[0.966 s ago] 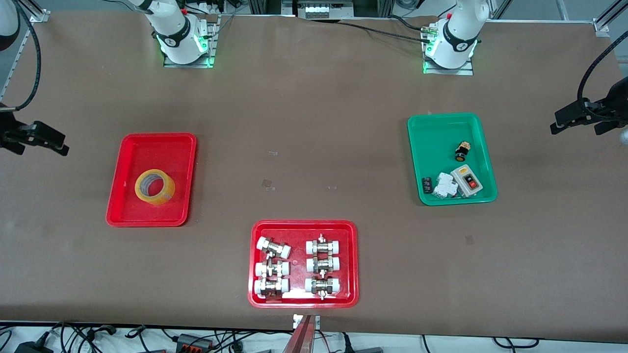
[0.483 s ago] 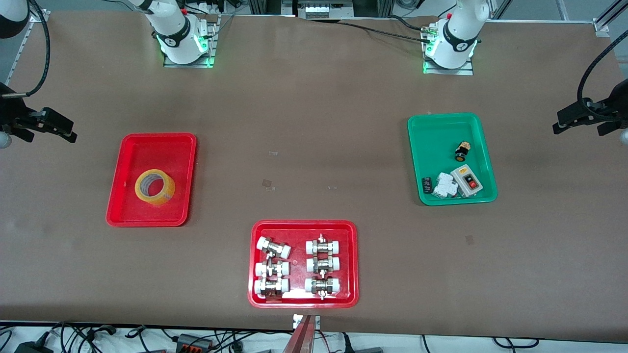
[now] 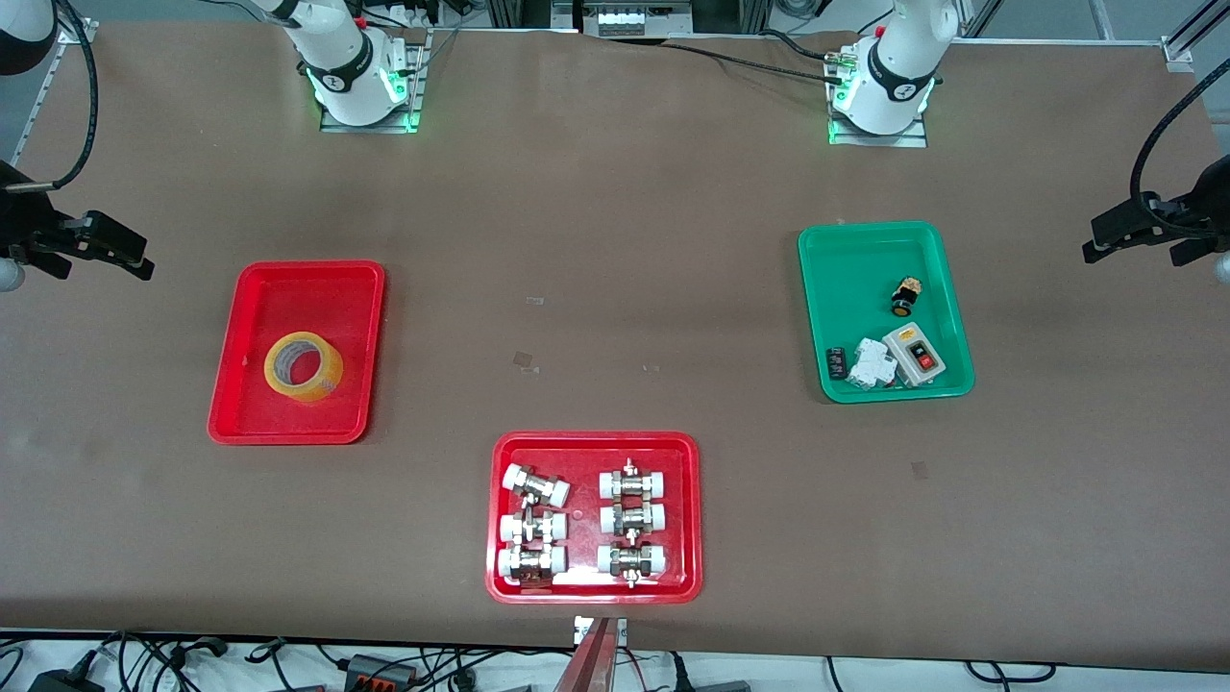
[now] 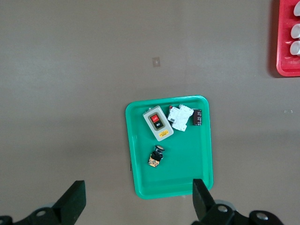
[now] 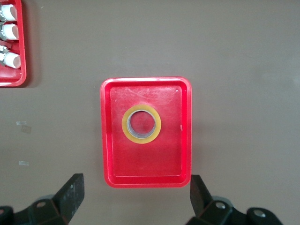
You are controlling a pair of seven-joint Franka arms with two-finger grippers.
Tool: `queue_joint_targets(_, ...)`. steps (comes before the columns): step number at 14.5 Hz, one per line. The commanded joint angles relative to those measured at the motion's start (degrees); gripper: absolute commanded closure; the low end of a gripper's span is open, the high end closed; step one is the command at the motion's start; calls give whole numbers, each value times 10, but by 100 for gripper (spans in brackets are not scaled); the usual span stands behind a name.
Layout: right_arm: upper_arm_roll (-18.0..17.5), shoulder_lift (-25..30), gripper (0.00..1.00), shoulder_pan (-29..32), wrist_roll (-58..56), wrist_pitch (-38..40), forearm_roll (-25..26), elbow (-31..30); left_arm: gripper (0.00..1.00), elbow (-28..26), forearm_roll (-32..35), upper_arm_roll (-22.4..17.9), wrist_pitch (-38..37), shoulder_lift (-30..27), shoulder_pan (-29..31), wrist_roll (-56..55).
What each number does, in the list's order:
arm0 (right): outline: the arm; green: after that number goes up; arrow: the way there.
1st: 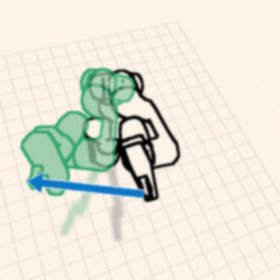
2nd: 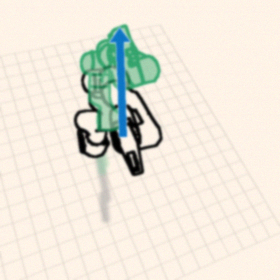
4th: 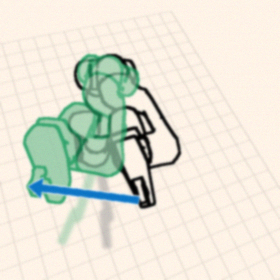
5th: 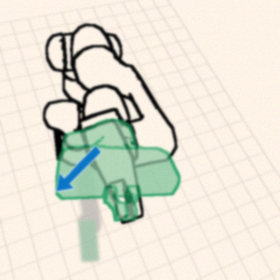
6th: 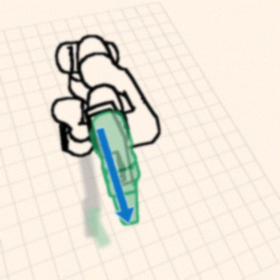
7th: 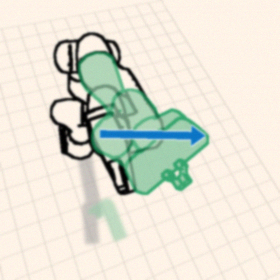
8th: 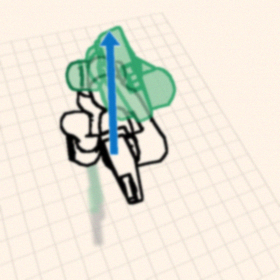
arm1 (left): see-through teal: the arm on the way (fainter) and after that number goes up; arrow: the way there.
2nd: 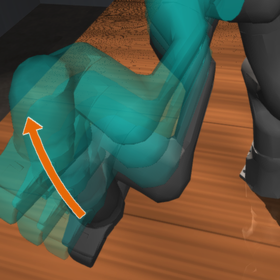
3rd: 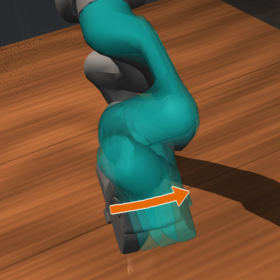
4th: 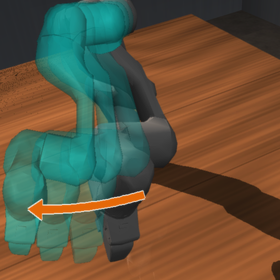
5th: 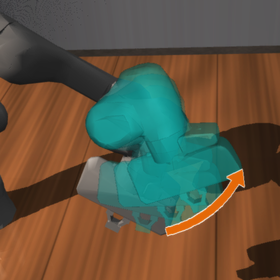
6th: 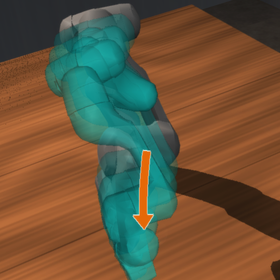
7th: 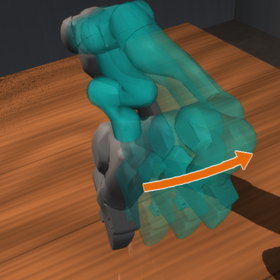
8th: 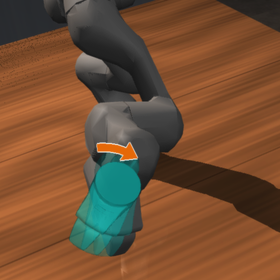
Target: Left arm passes tape to right arm into tray
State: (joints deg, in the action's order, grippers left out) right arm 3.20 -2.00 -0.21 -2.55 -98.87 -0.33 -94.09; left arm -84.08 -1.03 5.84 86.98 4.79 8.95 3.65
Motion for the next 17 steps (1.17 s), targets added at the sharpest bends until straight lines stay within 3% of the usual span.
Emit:
queue_joint_targets(1, 1, 9, 0, 1, -7, 3, -11, -9, 0, 16, 8, 1, -12, 6, 1, 12)
queue_joint_targets(17, -9, 14, 0, 9, -8, 4, 0, -11, 0, 15, 8, 1, -13, 6, 1, 13)
